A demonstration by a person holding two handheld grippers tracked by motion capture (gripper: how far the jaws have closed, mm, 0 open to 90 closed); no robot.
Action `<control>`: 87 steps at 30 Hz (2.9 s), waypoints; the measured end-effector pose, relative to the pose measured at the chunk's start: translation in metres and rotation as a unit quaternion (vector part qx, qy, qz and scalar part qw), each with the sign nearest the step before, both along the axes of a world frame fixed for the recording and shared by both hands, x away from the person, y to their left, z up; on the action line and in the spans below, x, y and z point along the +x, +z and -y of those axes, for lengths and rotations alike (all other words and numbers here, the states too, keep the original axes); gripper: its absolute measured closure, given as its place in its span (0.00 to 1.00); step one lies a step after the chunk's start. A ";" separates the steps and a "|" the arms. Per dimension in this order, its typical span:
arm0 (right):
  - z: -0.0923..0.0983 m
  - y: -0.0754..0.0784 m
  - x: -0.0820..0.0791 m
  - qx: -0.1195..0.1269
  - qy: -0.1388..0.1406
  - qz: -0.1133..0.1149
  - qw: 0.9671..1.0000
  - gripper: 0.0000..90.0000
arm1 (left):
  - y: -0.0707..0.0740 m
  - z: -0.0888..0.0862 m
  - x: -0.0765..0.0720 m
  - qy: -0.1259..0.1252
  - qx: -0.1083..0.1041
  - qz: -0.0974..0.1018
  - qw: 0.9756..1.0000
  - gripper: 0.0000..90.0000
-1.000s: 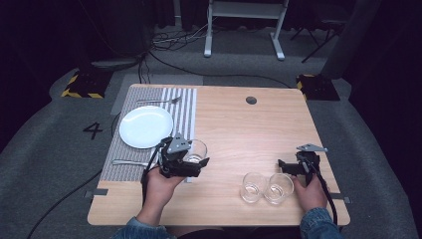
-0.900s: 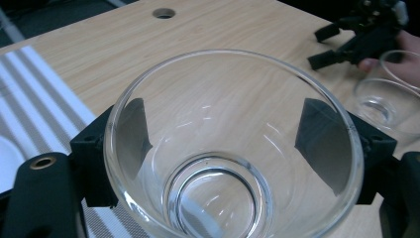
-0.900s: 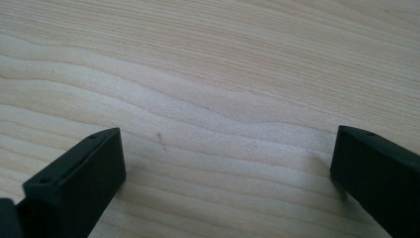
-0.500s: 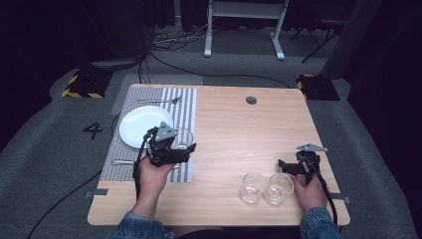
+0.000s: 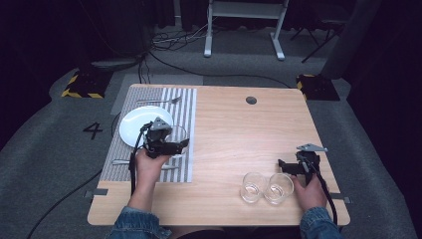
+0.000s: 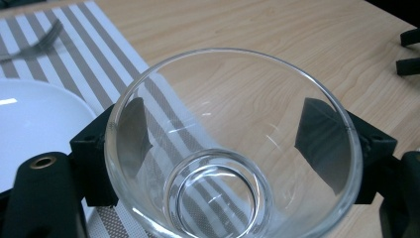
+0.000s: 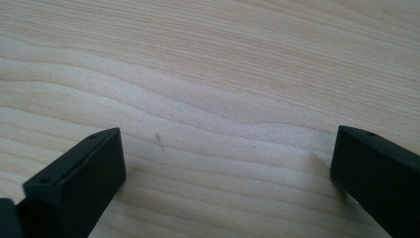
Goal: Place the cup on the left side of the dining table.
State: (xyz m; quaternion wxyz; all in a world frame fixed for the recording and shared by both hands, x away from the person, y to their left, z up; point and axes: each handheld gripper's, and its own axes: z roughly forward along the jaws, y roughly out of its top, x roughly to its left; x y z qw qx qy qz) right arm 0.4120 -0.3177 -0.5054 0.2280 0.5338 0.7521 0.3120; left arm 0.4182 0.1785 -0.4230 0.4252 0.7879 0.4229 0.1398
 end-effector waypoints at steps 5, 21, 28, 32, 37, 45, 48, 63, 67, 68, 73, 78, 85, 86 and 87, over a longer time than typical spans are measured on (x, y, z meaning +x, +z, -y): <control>0.000 0.000 0.000 0.000 -0.001 0.000 1.000 0.01 | -0.013 -0.003 0.008 0.027 0.041 -0.011 0.999 0.21; 0.000 0.000 0.000 0.000 -0.001 0.000 1.000 0.01 | -0.028 0.001 0.016 0.040 0.078 -0.020 0.996 0.20; 0.000 0.000 0.000 0.000 -0.001 0.000 1.000 0.01 | -0.033 0.000 0.017 0.040 0.085 -0.022 0.995 0.20; 0.000 0.000 0.000 0.000 -0.001 0.000 1.000 0.01 | -0.034 -0.001 0.017 0.043 0.082 -0.024 0.995 0.20; 0.000 0.000 0.000 0.000 -0.001 0.000 1.000 0.01 | -0.033 -0.002 0.016 0.045 0.084 -0.033 0.995 0.20; 0.000 0.000 0.000 0.000 -0.001 0.000 1.000 0.01 | -0.032 -0.002 0.013 0.052 0.086 -0.028 0.995 0.19; 0.000 0.000 0.000 0.000 -0.001 0.000 1.000 0.01 | -0.028 -0.003 0.011 0.053 0.077 -0.018 0.995 0.18; 0.000 0.000 0.000 0.000 -0.001 0.000 1.000 0.01 | 0.010 -0.005 -0.026 0.046 0.057 0.046 0.996 0.18; 0.000 0.000 0.000 0.000 -0.001 0.000 1.000 0.01 | 0.018 -0.003 -0.037 0.036 0.059 0.052 0.996 0.18; 0.000 0.000 0.000 0.000 -0.001 0.000 1.000 0.01 | 0.020 -0.003 -0.040 0.033 0.060 0.055 0.996 0.18; 0.000 0.000 0.000 0.000 -0.001 0.000 1.000 0.01 | 0.027 -0.004 -0.054 0.024 0.061 0.054 0.996 0.18; 0.000 0.000 0.000 0.000 -0.001 0.000 1.000 0.01 | 0.032 -0.009 -0.070 0.018 0.065 0.053 0.996 0.19; 0.000 0.000 0.000 0.000 -0.001 0.000 1.000 0.01 | 0.034 -0.020 -0.091 0.013 0.060 0.050 0.997 0.19; 0.000 0.000 0.000 0.000 -0.001 0.000 1.000 0.01 | 0.034 -0.021 -0.093 0.011 0.060 0.051 0.997 0.19; 0.000 0.000 0.000 0.000 -0.001 0.000 1.000 0.01 | 0.034 -0.022 -0.096 0.012 0.059 0.050 0.997 0.19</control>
